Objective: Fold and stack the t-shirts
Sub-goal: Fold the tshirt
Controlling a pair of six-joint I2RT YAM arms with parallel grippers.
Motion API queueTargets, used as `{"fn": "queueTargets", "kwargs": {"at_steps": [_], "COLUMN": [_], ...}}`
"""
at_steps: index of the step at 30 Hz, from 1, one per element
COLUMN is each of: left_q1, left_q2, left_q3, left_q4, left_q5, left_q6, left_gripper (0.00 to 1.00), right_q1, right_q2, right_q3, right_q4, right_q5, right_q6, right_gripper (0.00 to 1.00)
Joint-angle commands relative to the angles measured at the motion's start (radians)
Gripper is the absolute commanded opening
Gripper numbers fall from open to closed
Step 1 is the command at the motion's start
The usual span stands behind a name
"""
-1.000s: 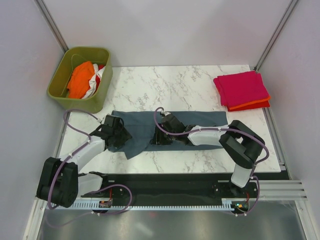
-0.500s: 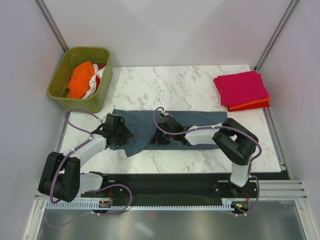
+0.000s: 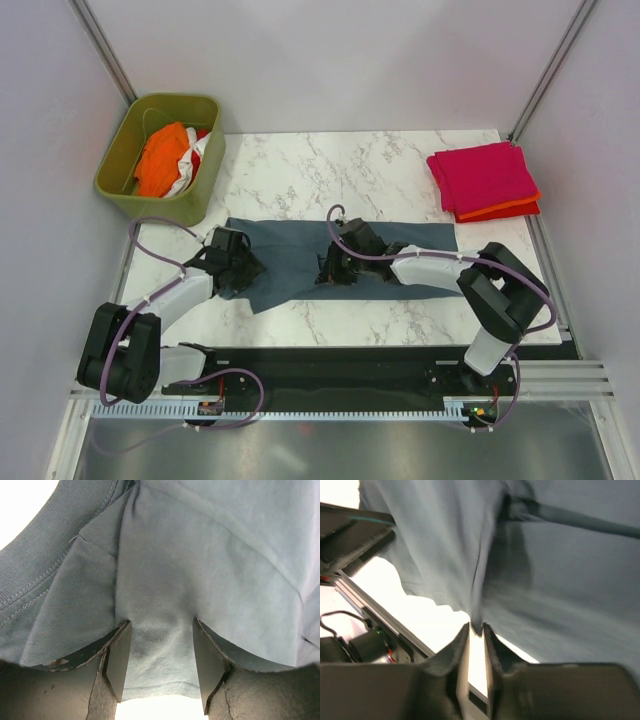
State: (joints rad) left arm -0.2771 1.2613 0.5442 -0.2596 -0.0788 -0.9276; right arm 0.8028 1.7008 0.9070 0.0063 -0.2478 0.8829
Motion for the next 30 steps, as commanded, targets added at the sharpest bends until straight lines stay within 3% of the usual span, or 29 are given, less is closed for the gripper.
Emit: {"fn": "queueTargets", "kwargs": {"at_steps": [1,5,8,13,17,22,25,27,29,30], "left_q1": [0.001,0.001,0.001,-0.005,-0.017,-0.022,-0.024,-0.024,-0.024,-0.024], "left_q2": [0.003,-0.025,-0.051,-0.148,-0.195,-0.249,-0.263,-0.249,-0.209,-0.192], "left_q3": [0.008,0.016,0.028,0.059,0.109,0.126,0.126,0.129,0.146,0.155], "left_q4": [-0.044,-0.061,-0.092,-0.147,-0.168,-0.167,-0.15,-0.121,-0.103,-0.098], "left_q5": [-0.067,-0.076,-0.091,-0.087,-0.052,-0.038,-0.045,-0.035,-0.016,-0.016], "left_q6": [-0.005,0.004,0.015,0.053,0.128,0.17,0.18,0.196,0.208,0.21], "left_gripper": [0.6,0.6,0.6,0.59,0.59,0.48,0.38,0.22,0.02,0.02], "right_q1": [-0.016,-0.02,-0.03,-0.057,-0.077,-0.088,-0.099,-0.117,-0.14,-0.151], "right_q2": [-0.024,-0.064,-0.118,-0.196,-0.277,-0.383,-0.431,-0.44,-0.44,-0.441], "right_q3": [-0.011,-0.023,-0.016,0.012,0.024,-0.012,-0.037,-0.045,-0.059,-0.065], "right_q4": [-0.06,-0.078,-0.112,-0.241,-0.379,-0.443,-0.486,-0.525,-0.543,-0.543], "right_q5": [-0.079,-0.073,-0.039,0.111,0.322,0.473,0.567,0.611,0.643,0.648], "right_q6": [-0.042,-0.055,-0.087,-0.195,-0.291,-0.326,-0.334,-0.334,-0.344,-0.344], "right_gripper": [0.26,0.51,0.54,0.43,0.35,0.28,0.15,0.0,0.0,0.0]}}
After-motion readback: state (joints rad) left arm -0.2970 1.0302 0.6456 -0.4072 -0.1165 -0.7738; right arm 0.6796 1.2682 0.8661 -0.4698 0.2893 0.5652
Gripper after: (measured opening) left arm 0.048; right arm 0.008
